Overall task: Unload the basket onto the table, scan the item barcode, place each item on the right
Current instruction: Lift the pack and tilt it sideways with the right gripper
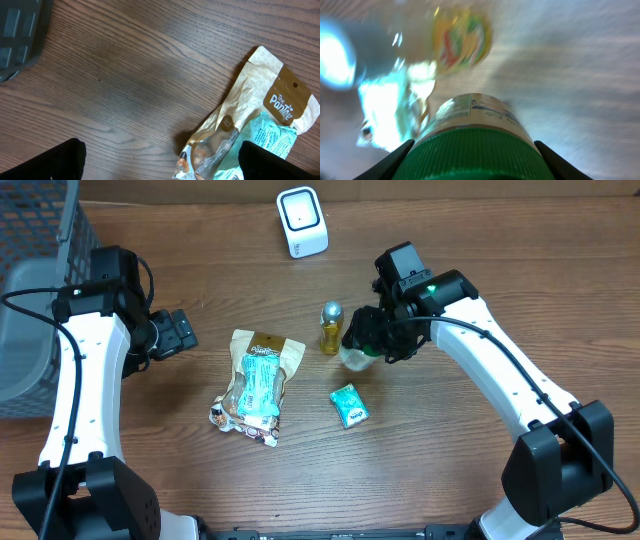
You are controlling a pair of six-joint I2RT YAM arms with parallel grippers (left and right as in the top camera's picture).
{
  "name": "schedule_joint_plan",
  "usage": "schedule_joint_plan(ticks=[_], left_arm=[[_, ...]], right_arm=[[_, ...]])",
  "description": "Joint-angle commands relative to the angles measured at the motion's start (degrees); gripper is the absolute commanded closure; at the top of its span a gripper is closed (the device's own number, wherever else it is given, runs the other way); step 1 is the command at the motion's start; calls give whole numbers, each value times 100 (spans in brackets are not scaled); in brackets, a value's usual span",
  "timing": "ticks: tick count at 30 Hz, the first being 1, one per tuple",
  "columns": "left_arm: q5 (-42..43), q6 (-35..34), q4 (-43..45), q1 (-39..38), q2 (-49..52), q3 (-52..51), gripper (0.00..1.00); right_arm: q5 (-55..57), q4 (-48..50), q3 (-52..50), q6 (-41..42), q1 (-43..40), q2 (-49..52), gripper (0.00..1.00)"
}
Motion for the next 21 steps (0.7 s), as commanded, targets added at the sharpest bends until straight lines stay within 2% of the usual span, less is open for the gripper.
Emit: schedule_joint_plan(ticks=[1,12,15,21], left_arm=[[-13,2,4,-2,-2,26,0],[-13,2,4,-2,-2,26,0],[-13,2,4,-2,-2,26,0],[-13,2,4,-2,-2,26,0]], right_arm=[[-839,-210,142,0,-2,-177,70],[-1567,-1408,142,0,-2,-177,66],[-1587,-1561,142,0,-2,-177,80],[-1803,-1639,142,254,0,-177,83]])
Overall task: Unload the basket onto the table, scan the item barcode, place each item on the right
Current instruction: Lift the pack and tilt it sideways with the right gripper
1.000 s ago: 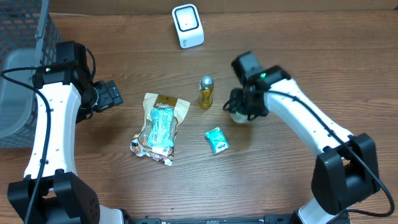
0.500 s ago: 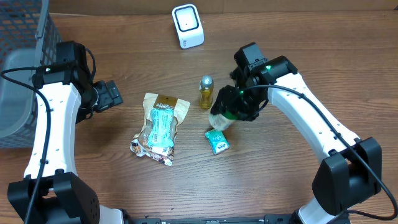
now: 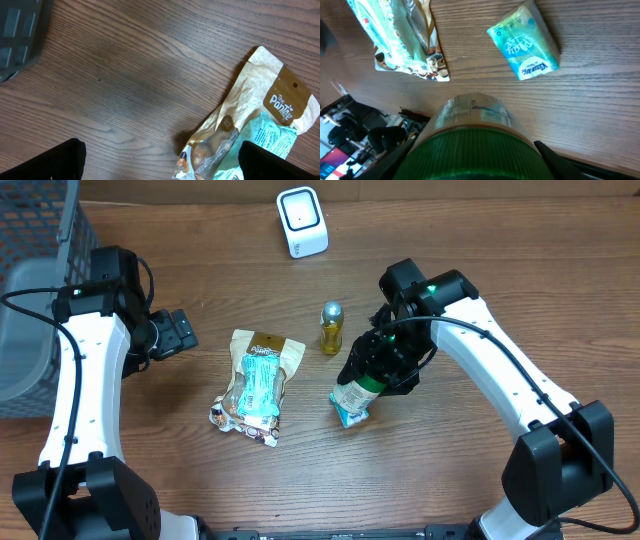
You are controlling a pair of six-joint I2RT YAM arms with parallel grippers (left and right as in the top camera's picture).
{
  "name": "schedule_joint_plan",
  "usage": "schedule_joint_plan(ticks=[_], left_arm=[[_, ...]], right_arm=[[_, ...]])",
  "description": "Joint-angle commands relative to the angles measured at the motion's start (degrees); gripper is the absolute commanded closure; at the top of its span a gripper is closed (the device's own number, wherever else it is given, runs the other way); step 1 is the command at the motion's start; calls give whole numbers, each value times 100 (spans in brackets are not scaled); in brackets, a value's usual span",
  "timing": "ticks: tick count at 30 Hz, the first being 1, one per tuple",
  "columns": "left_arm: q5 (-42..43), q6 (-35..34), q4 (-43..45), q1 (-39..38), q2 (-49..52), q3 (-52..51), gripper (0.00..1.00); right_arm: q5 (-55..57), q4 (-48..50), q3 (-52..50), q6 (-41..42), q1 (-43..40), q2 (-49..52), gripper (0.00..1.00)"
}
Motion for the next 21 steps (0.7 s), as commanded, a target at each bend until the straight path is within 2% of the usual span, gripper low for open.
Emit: schedule_joint_plan(ticks=[1,5,11,18,21], left_arm=[[-13,2,2,-2,-2,26,1],[-13,2,2,-2,-2,26,0],[-13,2,2,-2,-2,26,0],[-13,2,2,-2,-2,26,0],[-13,2,2,-2,-2,26,0]], right_arm=[[-409,-63,142,372,2,-177,83],[-927,-310,142,1270,0,-177,83],[-970,-468,142,2092,0,-177,88],[-1165,-828,142,2485,0,-177,87],[-1163,-844,142,2752,0,-177,82]])
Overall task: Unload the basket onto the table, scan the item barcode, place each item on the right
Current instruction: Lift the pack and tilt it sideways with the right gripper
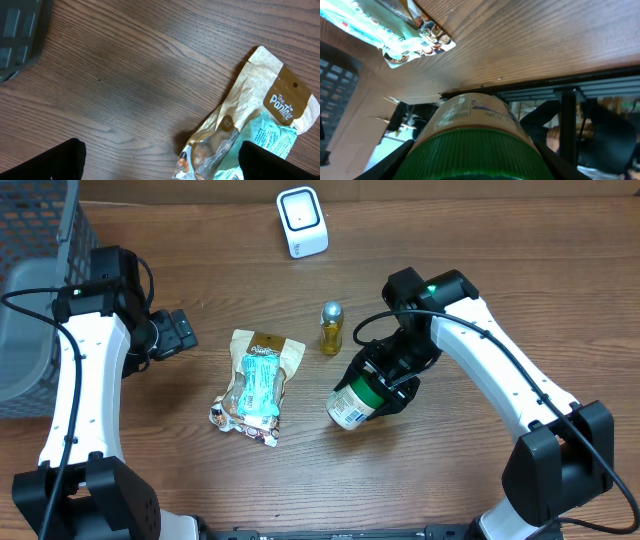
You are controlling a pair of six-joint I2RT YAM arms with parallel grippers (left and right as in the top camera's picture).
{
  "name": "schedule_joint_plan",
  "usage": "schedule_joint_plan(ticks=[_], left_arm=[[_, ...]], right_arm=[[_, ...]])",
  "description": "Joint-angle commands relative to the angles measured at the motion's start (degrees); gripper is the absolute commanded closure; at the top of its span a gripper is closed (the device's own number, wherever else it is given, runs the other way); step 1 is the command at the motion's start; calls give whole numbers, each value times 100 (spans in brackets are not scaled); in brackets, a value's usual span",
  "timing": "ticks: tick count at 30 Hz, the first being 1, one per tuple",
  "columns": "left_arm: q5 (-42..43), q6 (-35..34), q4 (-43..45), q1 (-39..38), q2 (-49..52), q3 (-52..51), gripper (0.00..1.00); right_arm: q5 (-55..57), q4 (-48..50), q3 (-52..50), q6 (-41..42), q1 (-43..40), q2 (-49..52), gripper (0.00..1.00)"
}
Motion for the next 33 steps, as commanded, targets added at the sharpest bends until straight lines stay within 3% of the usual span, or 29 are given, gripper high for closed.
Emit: schedule_joint_plan(ticks=[1,10,33], left_arm=[[-13,2,4,-2,-2,26,1],[-13,2,4,-2,-2,26,1],[-13,2,4,-2,-2,26,0]], right_arm=[[-227,13,142,570,-2,-177,81],[-273,275,142,1316,-2,-177,82],[-592,319,142,1399,-2,-177,80]])
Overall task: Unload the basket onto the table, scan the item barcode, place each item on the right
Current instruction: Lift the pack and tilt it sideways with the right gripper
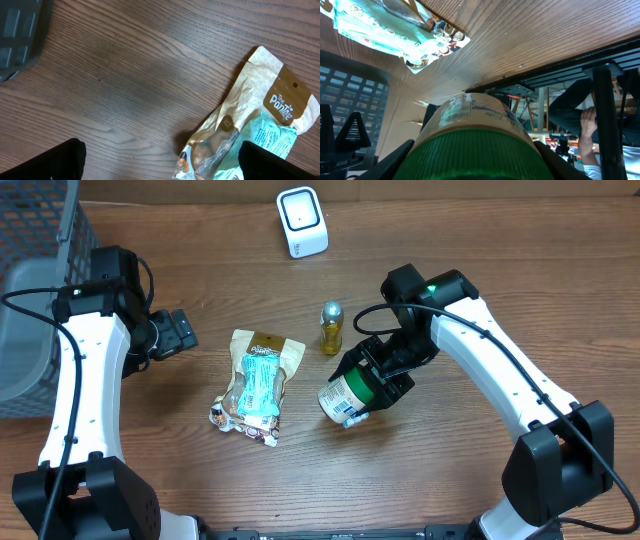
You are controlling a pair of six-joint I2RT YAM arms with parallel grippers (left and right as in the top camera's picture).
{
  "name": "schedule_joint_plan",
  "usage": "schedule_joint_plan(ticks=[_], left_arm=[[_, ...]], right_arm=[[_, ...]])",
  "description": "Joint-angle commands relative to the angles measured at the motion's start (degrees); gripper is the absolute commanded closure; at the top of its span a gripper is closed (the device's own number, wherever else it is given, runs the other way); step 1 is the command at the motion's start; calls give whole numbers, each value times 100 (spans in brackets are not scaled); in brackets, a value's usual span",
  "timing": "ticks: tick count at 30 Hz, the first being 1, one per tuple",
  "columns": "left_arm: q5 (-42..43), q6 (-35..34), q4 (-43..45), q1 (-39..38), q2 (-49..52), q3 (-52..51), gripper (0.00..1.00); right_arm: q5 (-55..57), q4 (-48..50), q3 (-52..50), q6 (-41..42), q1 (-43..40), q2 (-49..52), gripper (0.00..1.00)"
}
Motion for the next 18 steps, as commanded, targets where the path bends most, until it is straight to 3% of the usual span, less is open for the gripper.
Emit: schedule_joint_plan(ticks=[1,18], left_arm=[[-13,2,4,-2,-2,26,0],[-13,2,4,-2,-2,26,0]], right_arm=[[-203,-2,142,66,-2,-177,80],[-411,-76,142,57,-2,-177,80]])
